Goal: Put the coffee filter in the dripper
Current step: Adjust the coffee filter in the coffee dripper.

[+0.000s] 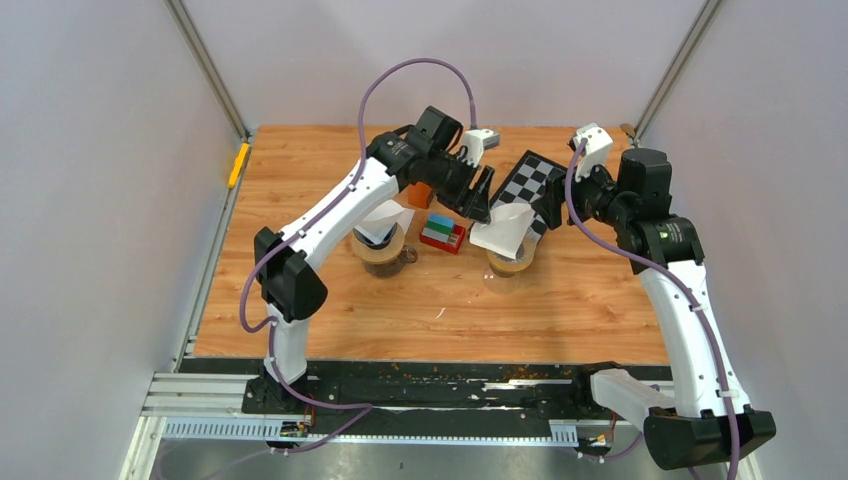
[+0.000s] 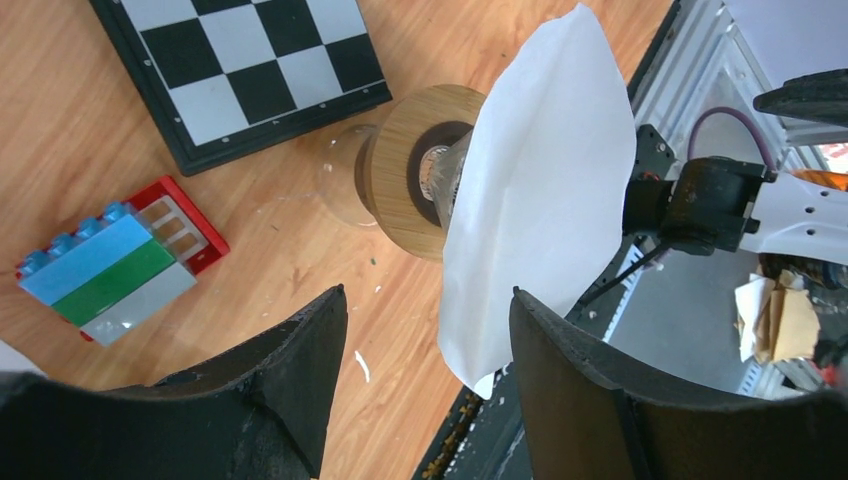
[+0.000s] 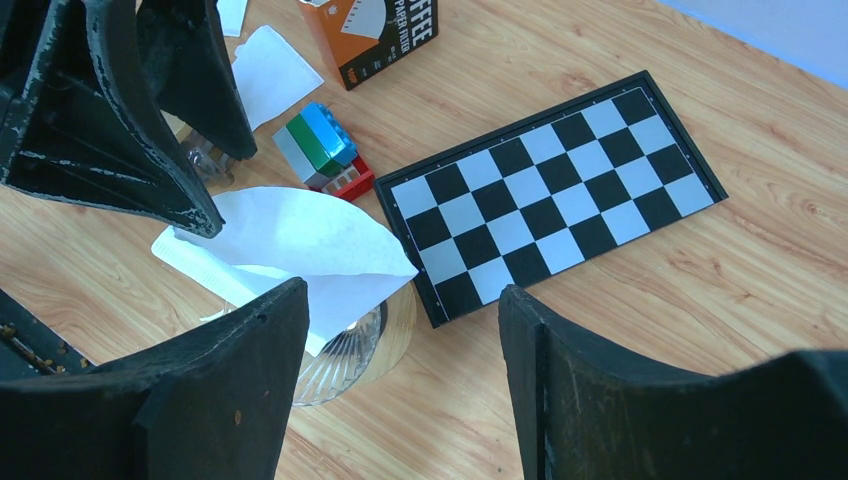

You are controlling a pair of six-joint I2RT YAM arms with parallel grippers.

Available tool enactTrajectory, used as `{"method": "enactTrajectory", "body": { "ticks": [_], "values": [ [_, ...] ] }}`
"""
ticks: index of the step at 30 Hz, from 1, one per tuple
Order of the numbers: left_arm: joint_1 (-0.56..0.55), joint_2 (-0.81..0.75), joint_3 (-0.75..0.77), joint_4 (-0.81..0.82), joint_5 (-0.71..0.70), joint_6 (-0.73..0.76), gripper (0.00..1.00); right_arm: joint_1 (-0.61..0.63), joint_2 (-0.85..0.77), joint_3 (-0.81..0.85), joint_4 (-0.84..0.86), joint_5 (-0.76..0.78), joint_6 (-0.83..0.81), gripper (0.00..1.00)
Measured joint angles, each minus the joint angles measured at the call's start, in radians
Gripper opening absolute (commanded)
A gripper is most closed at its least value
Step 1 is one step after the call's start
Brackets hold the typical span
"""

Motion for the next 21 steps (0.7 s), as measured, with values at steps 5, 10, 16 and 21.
{"method": "enactTrajectory", "body": {
  "ticks": [5,10,16,21],
  "values": [
    [0.0,0.002,-0.033,0.029,0.048,-0.025,0.59,0.0,-0.002,0.0,0.0,0.002,0.0,0.69],
    [0.0,0.002,-0.089,0.064,0.108,-0.063,0.46,0.0,-0.002,-0.001,0.003,0.006,0.0,0.69],
    [0.0,0.002,-0.097,0.08,0.14,-0.08,0.4,0.0,-0.002,-0.001,0.012,0.008,0.0,0.69],
    [0.0,0.002,-0.093,0.08,0.139,-0.076,0.27,0.0,-0.003,-0.008,0.016,0.014,-0.001,0.69]
  ]
}}
